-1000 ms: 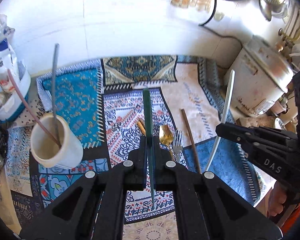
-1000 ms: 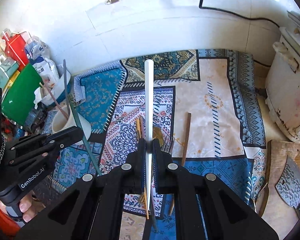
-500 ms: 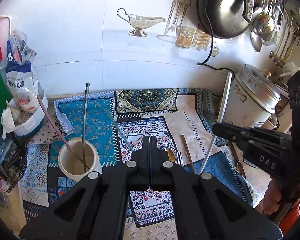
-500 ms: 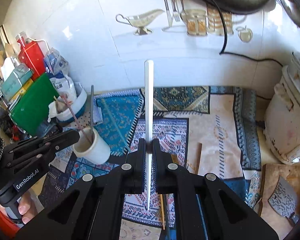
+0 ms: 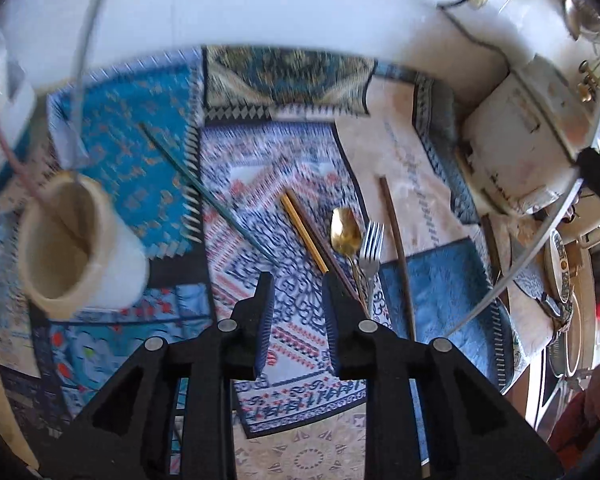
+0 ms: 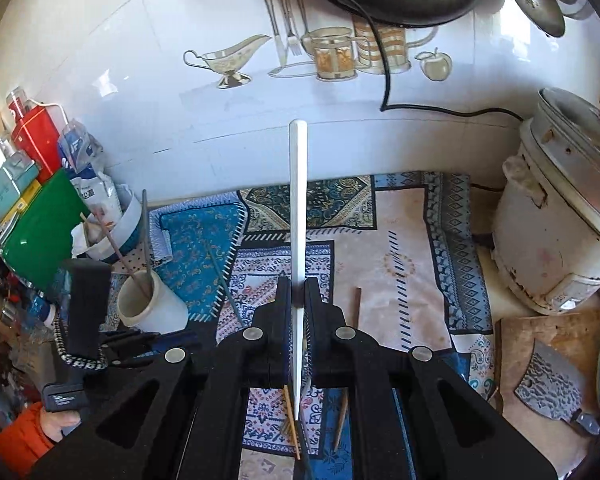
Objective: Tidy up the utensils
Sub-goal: 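Grasp a yellow chopstick with the left tool while the right tool holds the white rod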
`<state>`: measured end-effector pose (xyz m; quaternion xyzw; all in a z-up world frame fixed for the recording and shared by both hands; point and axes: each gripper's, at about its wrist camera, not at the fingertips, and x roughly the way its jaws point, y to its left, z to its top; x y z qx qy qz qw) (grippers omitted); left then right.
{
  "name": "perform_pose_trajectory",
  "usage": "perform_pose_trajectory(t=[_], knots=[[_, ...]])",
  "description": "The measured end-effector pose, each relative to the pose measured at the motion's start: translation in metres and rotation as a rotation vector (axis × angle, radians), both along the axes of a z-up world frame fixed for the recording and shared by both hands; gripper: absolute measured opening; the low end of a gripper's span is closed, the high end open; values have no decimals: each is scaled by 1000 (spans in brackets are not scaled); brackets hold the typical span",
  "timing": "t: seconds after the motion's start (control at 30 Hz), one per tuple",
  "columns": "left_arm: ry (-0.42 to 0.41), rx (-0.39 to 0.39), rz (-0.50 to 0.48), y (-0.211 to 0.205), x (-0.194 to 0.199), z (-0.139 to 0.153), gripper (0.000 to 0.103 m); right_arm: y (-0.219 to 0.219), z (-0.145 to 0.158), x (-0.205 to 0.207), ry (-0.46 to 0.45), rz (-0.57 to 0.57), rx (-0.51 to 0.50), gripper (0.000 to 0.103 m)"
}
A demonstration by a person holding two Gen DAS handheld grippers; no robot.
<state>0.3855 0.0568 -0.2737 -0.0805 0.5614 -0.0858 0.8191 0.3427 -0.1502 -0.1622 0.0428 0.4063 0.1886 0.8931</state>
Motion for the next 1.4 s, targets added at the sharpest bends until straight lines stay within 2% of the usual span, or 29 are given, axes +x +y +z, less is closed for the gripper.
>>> perform_pose_trajectory(t=[0.1,0.2,0.47,0.57,0.67,0.8,0.9,0.97,1.03,1.17,1.4], knots=[[78,-20,3,-16,12,-30,22,-15,-9,1,25,-26,-5,6],[122,-20,6,-29,20,-48,22,-30,-17,2,46,-50,-9,6],[160,64,61,-42,35,-75,22,-58,-29,4,76,-66,-3,6],[149,83,74,-44,38,-78,24,-64,-31,8,80,-62,5,6],[113,139,82,-49,43,-77,24,-67,-32,12,84,-51,10,6],[90,167,105,-48,54,-77,23,-69,-35,16,86,-35,16,6],[88,150,102,-48,61,-78,8,-70,-36,17,87,-22,18,6],[84,164,88,-51,63,-77,4,-70,-37,18,88,-16,18,6],[83,175,71,-54,64,-77,4,-70,-38,18,89,-12,20,6],[100,143,59,-54,68,-77,1,-71,-38,20,91,-9,30,6],[44,122,30,-46,43,-48,0,-69,-34,20,81,-3,32,6]])
